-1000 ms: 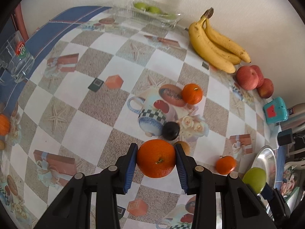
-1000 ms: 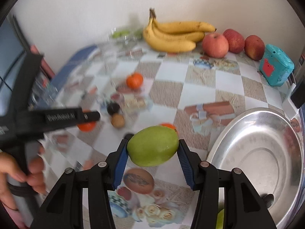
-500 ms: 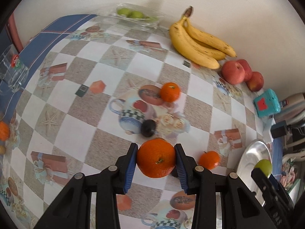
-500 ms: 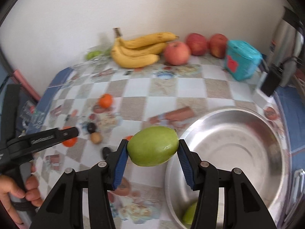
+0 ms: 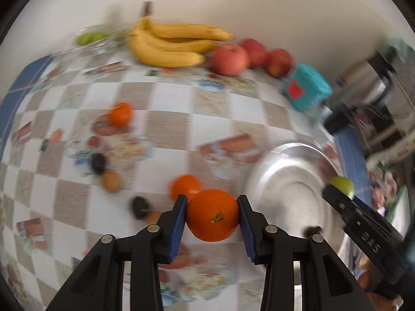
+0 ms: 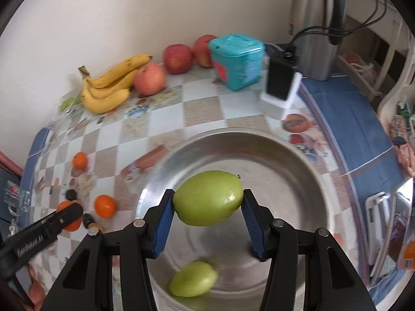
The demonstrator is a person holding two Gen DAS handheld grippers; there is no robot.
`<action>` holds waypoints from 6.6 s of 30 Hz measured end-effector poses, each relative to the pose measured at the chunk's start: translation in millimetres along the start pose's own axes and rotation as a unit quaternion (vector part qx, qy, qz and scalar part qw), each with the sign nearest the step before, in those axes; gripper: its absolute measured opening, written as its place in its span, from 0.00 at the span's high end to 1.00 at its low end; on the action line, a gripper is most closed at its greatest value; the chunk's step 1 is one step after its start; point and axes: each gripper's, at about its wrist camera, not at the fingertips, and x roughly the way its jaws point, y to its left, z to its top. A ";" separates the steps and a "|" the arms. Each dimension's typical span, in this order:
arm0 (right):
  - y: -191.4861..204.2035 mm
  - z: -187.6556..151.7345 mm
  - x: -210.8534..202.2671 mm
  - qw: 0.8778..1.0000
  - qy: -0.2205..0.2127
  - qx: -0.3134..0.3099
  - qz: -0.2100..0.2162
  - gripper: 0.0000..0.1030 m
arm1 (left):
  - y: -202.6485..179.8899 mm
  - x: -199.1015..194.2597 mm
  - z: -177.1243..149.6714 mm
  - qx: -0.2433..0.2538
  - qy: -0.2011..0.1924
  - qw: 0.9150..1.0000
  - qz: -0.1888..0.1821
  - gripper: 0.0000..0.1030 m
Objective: Organize fruits
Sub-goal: 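Carry the green apple over the steel plate with the right gripper while the left lifts the tangerine, then hold the green apple and tangerine above the steel plate with both grippers, then open the left gripper to drop the tangerine while the right releases the green apple, then raise both open grippers off the plate and move toward the loose fruit, then lower the left gripper onto the dark plum and close it while the right approaches the large orange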
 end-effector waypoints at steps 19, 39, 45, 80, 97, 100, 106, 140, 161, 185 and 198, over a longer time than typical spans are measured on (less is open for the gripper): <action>-37.0 -12.5 4.4 0.999 0.026 0.030 -0.001 0.48 | -84.8 44.4 -31.6 0.132 -0.018 0.991 -0.001 0.60; -33.4 -18.2 31.0 0.998 0.065 0.009 -0.014 0.48 | -84.6 66.7 -36.1 0.129 0.002 0.992 0.007 0.60; -33.5 -20.0 34.7 0.997 0.071 0.005 -0.015 0.48 | -77.4 66.0 -33.0 0.118 0.002 0.993 0.010 0.60; -8.0 -5.1 0.4 0.999 0.017 -0.031 -0.006 0.45 | -67.1 30.1 -13.9 0.091 -0.003 0.996 0.008 0.45; 1.6 -3.9 -10.4 0.999 0.020 -0.026 -0.011 0.46 | 17.5 -8.9 5.9 -0.033 -0.011 0.998 0.052 0.44; 10.4 -5.1 -7.9 0.999 0.023 -0.034 -0.010 0.46 | 36.2 -16.5 7.8 -0.057 -0.017 0.996 0.059 0.43; 31.5 -8.5 -4.9 0.998 0.029 -0.052 -0.003 0.46 | 63.8 -27.2 7.8 -0.093 -0.025 0.993 0.064 0.43; 85.9 -23.7 7.7 0.995 0.032 -0.099 0.010 0.19 | 119.9 -37.2 -9.1 -0.177 -0.032 0.975 0.131 0.00; 97.7 -26.5 14.1 0.994 0.023 -0.101 0.036 0.07 | 130.2 -35.4 -9.1 -0.185 -0.038 0.970 0.155 0.00; 114.3 -24.5 38.5 0.994 0.036 -0.103 0.022 0.07 | 120.0 27.9 -1.2 -0.167 0.013 0.984 0.059 0.16; 105.8 -21.1 36.0 0.995 0.033 -0.089 0.015 0.07 | 112.1 45.6 -5.5 -0.178 0.037 0.983 0.014 0.54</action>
